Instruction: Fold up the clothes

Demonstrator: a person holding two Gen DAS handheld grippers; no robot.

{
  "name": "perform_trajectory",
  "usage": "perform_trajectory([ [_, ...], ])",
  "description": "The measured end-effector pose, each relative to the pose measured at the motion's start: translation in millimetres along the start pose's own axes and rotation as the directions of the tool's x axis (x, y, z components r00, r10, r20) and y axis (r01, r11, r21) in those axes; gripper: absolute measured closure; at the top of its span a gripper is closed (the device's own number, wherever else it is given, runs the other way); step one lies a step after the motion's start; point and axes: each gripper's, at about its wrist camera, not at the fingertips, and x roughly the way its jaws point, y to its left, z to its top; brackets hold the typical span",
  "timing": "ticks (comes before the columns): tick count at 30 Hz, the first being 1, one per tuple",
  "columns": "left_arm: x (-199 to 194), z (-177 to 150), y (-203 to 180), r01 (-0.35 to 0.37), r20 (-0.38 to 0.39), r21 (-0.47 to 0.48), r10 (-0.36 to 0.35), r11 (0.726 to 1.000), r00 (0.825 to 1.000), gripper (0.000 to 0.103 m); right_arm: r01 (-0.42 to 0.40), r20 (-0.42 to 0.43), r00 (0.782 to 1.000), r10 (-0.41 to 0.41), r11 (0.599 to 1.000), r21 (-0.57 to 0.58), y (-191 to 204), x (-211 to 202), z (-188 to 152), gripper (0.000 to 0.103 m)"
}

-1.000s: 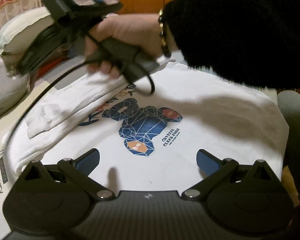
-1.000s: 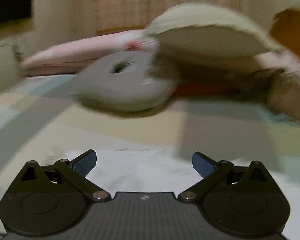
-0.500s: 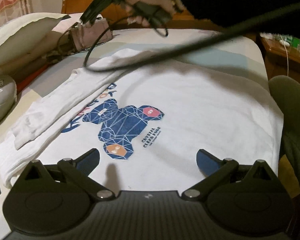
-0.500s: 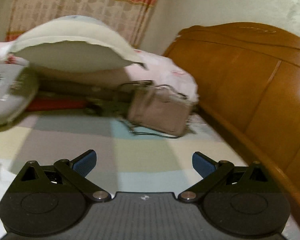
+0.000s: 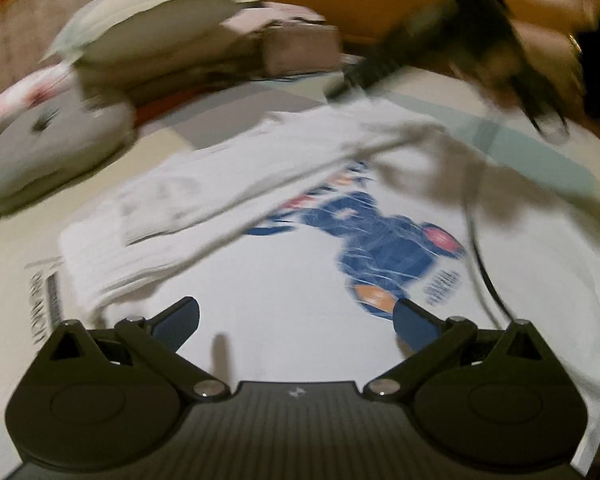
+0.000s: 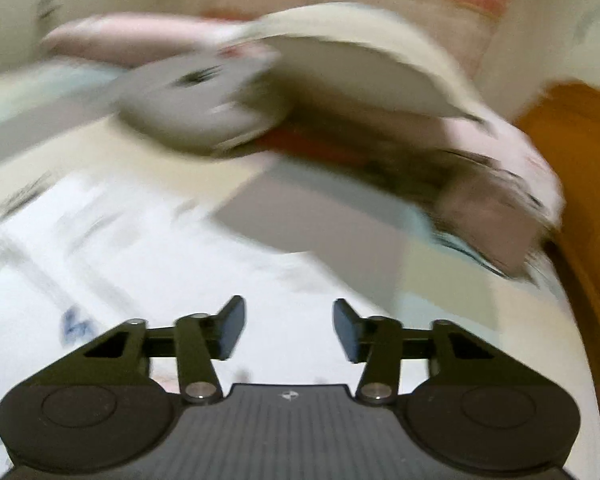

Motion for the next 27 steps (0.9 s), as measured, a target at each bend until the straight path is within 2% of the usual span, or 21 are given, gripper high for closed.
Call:
perform_trajectory([
  [1,-1.6,0.6,5.9,-0.005,0.005,-0.024,0.006,1.000,1.000,0.001,-0.031,-0.009,0.999,0.030,0.998,-0.050,15.7,6.0,0.6,0.058],
  [5,-8.0,0.1,21.0,-0.016,0.026,-0.073,0.018,0.997,1.000,0.001,-0.073,-0.038,0.997,0.066,0.977,-0.200,61.7,30.5,3.0,0.060],
  [10,-8.7,1.1,30.5,-0.017,0.035,-0.104,0.021,0.994,0.999,0.001,-0.052,-0.033,0.999,0.043,0.941,-0.334,94.0,44.7,-1.1,0.061],
  [12,-7.8,1.3,31.4,-0.018,0.037,-0.110,0.022,0.994,0.999,0.001,-0.045,-0.037,0.999,0.035,0.940,-0.339,94.9,46.9,-0.3,0.078],
  [13,-7.9,1.3,31.5,-0.018,0.037,-0.111,0.022,0.994,0.999,0.001,-0.048,-0.038,0.999,0.037,0.939,-0.341,95.0,45.0,-0.3,0.097],
  [19,-8.6,1.1,33.0,-0.008,0.046,-0.112,0.013,0.994,0.999,0.001,-0.082,-0.040,0.997,0.073,0.931,-0.356,94.5,26.7,-1.3,0.096],
  [22,-9.4,1.0,33.5,-0.004,0.049,-0.114,0.010,0.994,0.999,0.001,-0.108,-0.085,0.993,0.081,0.920,-0.376,96.4,27.0,-4.6,0.096],
  [24,-9.9,0.9,34.4,-0.005,0.049,-0.117,0.011,0.993,0.999,0.001,-0.089,-0.083,0.995,0.062,0.918,-0.387,99.5,27.8,-2.4,0.092],
  [27,-11.8,1.0,35.9,-0.003,0.054,-0.123,0.010,0.992,0.999,0.001,-0.103,-0.016,0.994,0.103,0.942,-0.318,99.2,19.8,13.4,0.080],
])
